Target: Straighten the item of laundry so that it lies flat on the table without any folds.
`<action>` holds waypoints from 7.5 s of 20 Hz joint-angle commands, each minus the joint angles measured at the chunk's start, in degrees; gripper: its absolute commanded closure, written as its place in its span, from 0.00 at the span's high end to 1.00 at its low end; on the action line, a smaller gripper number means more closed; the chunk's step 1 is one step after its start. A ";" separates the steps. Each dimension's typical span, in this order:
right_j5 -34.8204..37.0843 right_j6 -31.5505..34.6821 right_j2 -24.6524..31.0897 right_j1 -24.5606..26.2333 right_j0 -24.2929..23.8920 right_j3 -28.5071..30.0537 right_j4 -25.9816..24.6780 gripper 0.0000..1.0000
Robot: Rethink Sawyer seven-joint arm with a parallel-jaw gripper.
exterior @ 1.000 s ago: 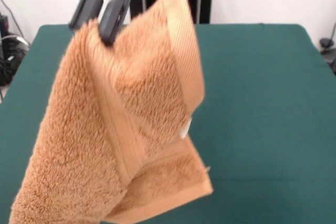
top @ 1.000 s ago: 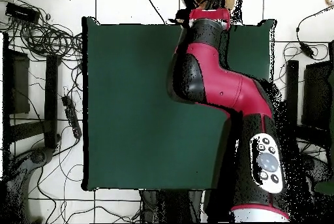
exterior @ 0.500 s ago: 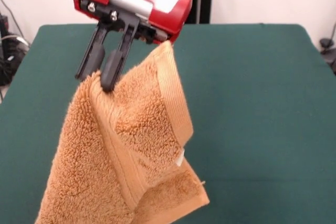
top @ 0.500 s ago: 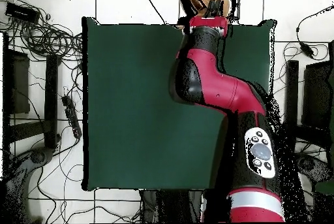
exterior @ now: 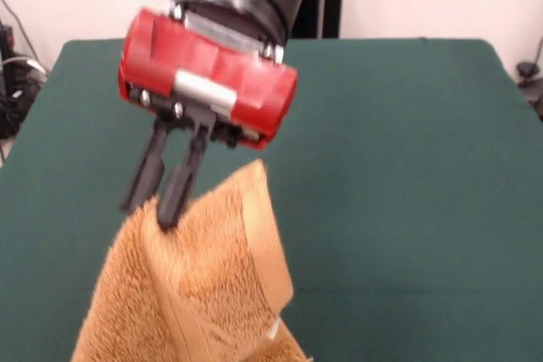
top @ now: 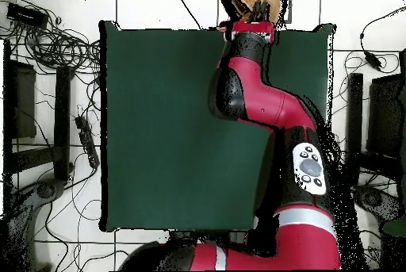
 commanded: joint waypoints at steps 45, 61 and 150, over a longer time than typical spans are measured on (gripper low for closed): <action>46.14 6.48 8.69 1.13 3.71 8.45 -9.97 0.00; 55.40 7.05 6.99 1.21 5.95 11.08 -10.21 0.00; 41.83 11.65 8.88 -17.29 1.92 15.28 -11.28 1.00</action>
